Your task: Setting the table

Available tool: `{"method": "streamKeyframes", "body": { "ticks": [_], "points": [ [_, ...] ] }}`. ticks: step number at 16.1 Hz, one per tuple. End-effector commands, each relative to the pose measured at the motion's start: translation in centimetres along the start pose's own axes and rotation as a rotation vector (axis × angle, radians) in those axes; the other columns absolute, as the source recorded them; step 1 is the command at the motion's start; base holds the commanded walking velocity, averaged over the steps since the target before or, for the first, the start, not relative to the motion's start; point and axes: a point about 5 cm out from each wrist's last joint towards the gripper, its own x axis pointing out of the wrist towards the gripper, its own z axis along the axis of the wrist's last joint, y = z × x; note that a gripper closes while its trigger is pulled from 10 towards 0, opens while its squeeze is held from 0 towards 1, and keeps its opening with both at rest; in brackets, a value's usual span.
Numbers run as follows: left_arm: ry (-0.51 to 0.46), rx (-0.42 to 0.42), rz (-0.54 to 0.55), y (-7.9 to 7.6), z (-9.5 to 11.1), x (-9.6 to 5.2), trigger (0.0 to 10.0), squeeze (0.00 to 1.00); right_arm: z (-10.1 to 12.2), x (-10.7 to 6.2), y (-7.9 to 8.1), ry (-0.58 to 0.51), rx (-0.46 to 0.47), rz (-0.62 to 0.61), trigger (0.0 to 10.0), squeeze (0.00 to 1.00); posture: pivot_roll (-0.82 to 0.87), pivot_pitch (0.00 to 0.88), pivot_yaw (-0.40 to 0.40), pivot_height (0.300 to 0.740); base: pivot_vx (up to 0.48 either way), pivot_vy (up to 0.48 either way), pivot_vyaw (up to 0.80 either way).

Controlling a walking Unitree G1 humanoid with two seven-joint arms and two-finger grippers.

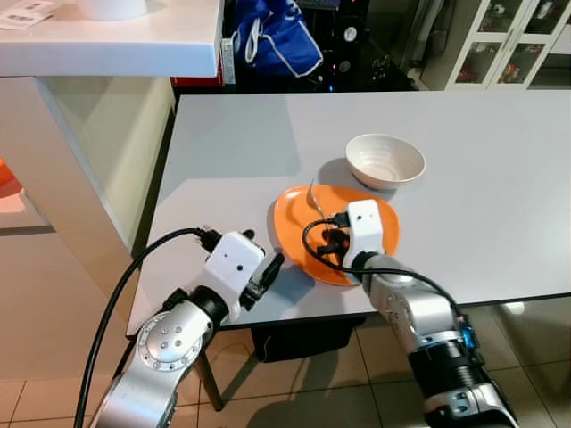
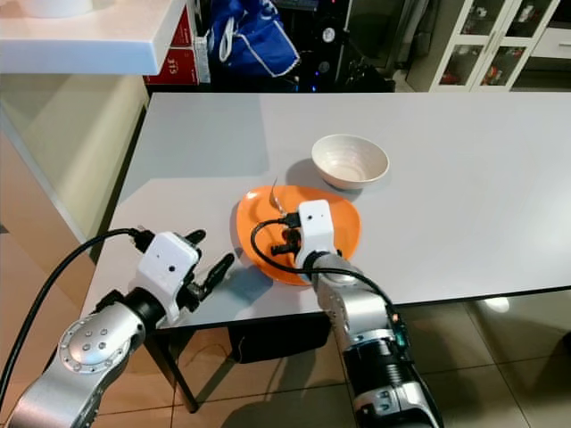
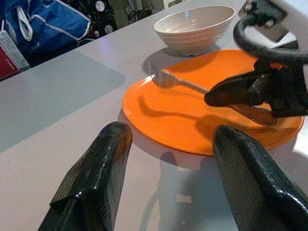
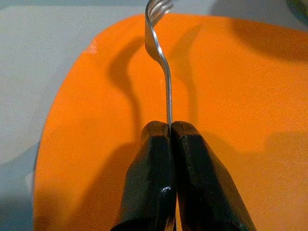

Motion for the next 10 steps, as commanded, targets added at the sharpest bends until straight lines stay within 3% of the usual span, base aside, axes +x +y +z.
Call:
{"method": "streamKeyframes", "body": {
  "ticks": [1, 10],
  "points": [
    [-0.003, 0.004, 0.004, 0.08, 0.22, -0.01, 10.0, 0.00, 0.72, 0.22, -0.26, -0.026, -0.005, -0.019, 10.0, 0.00, -0.07, 0.014, -0.020, 0.740, 0.000, 0.000, 0.00],
    [-0.004, 0.005, -0.004, 0.08, 0.29, 0.16, 10.0, 0.00, 0.32, 1.08, 0.00, 0.002, 0.052, -0.009, 10.0, 0.00, -0.07, 0.007, -0.019, 0.740, 0.000, 0.000, 0.00]
  ]
}}
